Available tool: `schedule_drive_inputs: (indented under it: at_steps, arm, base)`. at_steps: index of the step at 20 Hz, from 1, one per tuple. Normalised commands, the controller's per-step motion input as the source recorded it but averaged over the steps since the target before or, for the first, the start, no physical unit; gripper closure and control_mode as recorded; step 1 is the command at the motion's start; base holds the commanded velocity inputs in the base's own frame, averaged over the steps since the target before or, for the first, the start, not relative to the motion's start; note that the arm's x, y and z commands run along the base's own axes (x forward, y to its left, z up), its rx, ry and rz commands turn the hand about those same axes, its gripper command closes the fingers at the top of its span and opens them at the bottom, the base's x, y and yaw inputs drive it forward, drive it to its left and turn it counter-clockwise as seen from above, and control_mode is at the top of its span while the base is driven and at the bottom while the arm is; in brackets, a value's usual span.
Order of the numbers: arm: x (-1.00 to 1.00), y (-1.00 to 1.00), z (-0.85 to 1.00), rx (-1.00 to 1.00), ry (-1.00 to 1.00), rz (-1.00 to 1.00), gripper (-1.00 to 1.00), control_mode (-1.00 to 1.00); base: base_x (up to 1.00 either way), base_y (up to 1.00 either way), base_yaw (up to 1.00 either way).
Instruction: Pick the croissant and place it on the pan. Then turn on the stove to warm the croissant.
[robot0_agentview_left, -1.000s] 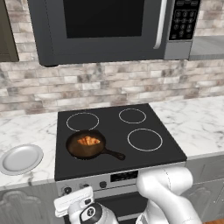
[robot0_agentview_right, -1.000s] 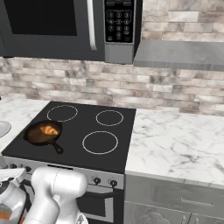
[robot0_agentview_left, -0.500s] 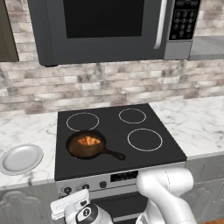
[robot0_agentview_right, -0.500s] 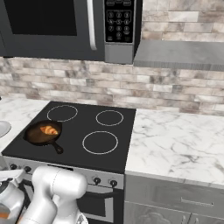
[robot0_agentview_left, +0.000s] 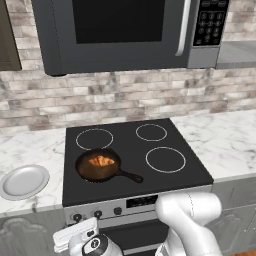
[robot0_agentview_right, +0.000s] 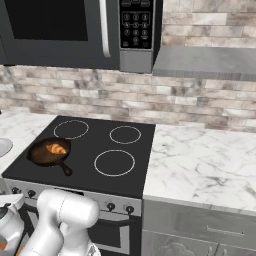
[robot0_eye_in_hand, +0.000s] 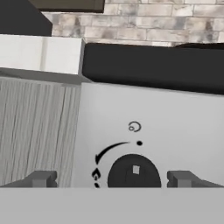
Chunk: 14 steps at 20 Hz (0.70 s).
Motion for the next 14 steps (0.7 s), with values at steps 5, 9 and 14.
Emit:
schedule_drive_inputs:
  at_steps: [5, 9, 14]
  arm:
    - [0.0, -0.17, -0.12, 0.0, 0.0, 0.0, -1.0, -1.0]
    - [0.0, -0.25, -0.01, 0.0, 0.0, 0.0, -1.0, -1.0]
    - [0.08, 0.01, 0.0, 0.0, 0.0, 0.0, -1.0, -1.0]
  base:
    - [0.0, 0.0, 0.0]
    - [0.0, 0.0, 0.0]
    - [0.0, 0.0, 0.0]
